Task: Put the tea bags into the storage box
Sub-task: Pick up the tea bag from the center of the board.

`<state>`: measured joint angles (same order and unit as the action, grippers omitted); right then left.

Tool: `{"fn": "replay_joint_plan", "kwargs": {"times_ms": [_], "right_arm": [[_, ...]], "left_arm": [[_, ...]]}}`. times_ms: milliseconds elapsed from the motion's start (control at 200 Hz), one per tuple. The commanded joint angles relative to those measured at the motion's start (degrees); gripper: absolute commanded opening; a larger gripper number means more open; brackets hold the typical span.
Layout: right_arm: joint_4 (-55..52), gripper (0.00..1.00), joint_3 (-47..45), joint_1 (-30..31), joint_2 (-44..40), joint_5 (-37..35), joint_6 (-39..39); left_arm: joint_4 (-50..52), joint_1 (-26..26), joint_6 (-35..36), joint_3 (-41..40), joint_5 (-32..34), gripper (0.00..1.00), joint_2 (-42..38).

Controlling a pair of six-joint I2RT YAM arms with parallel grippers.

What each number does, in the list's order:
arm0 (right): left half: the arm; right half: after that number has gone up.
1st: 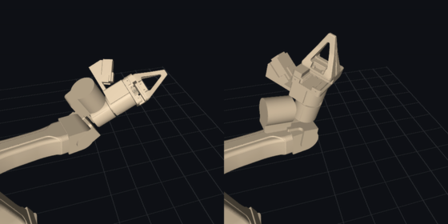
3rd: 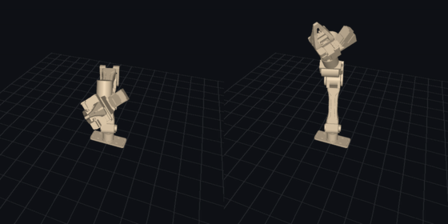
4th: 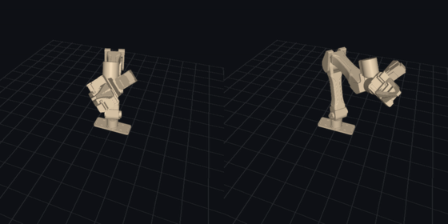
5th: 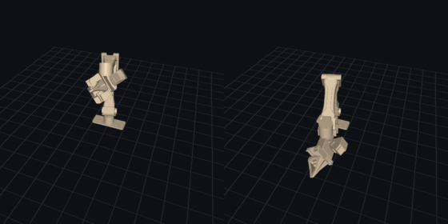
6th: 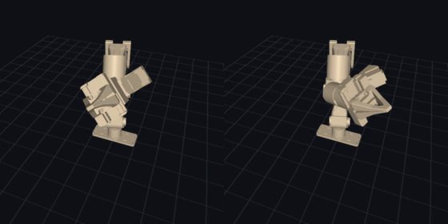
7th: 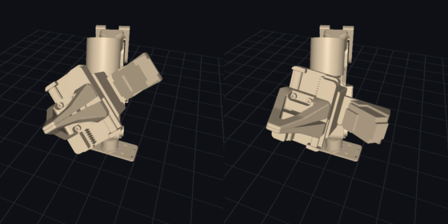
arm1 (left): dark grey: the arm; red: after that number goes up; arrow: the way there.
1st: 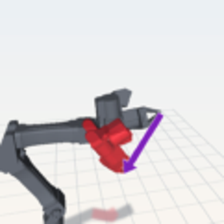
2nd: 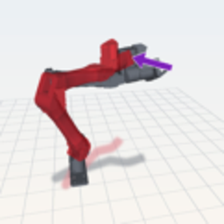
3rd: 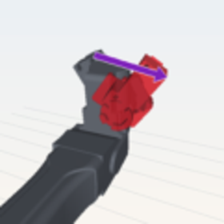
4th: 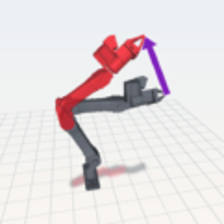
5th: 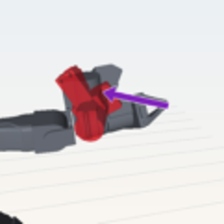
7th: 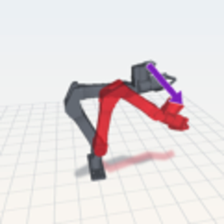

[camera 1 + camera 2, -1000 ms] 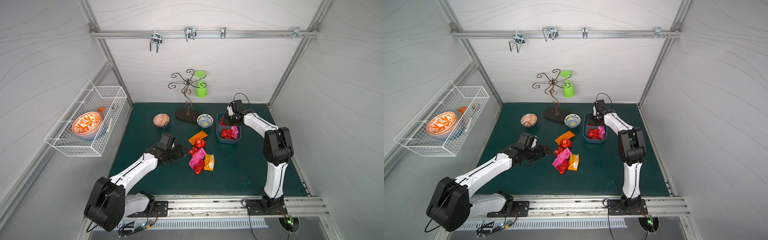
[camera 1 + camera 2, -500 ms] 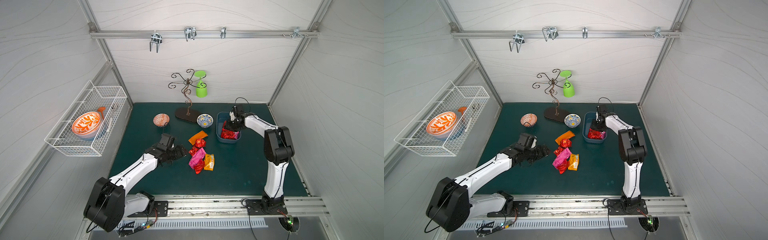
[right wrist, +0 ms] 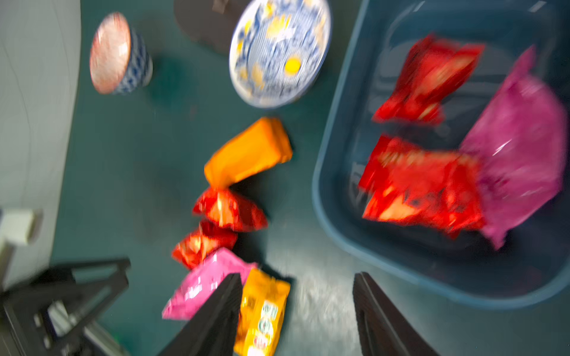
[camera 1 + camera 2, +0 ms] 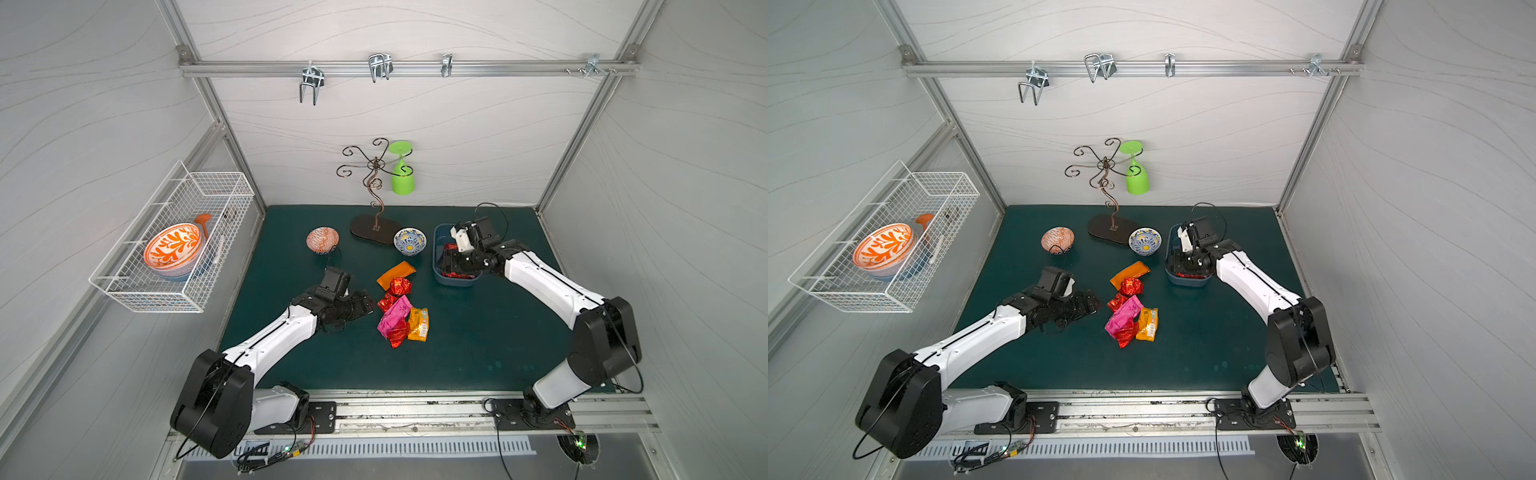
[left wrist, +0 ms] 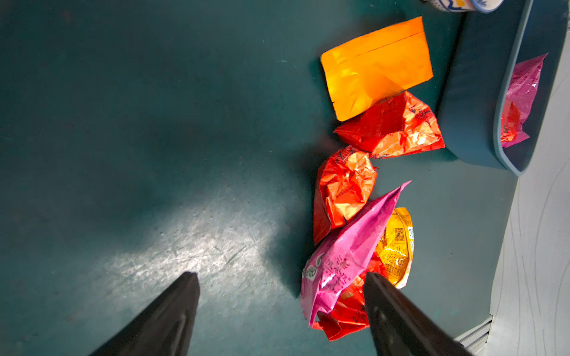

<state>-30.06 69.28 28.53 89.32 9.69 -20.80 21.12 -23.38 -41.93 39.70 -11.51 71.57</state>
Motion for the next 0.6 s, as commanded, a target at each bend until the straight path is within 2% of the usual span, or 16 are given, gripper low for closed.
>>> {"fn": "replay_joint_plan", "kwargs": {"times_ms": [0, 170, 315, 595], "right_arm": [[-3.41, 0.66, -4.95, 3.13, -3.88, 2.16, -1.97], [-1.80, 0.72, -12.79, 8.82, -6.47, 4.16, -6.73], [2.38, 0.74, -17.60, 11.48, -5.38, 6.44, -10.59], [7.02, 0.78, -15.30, 15.15, 2.24, 7.79, -11.10]], "left_arm": [[-1.28, -0.18, 0.46, 1.46, -0.52, 0.88, 0.60], [-1.79, -0.24, -0.12, 1.23, -1.10, 0.88, 0.99], [-2.11, -0.25, -0.56, 1.23, -1.54, 0.88, 1.17], [-1.40, -0.27, -0.86, 1.34, -1.98, 0.88, 0.85]]}}
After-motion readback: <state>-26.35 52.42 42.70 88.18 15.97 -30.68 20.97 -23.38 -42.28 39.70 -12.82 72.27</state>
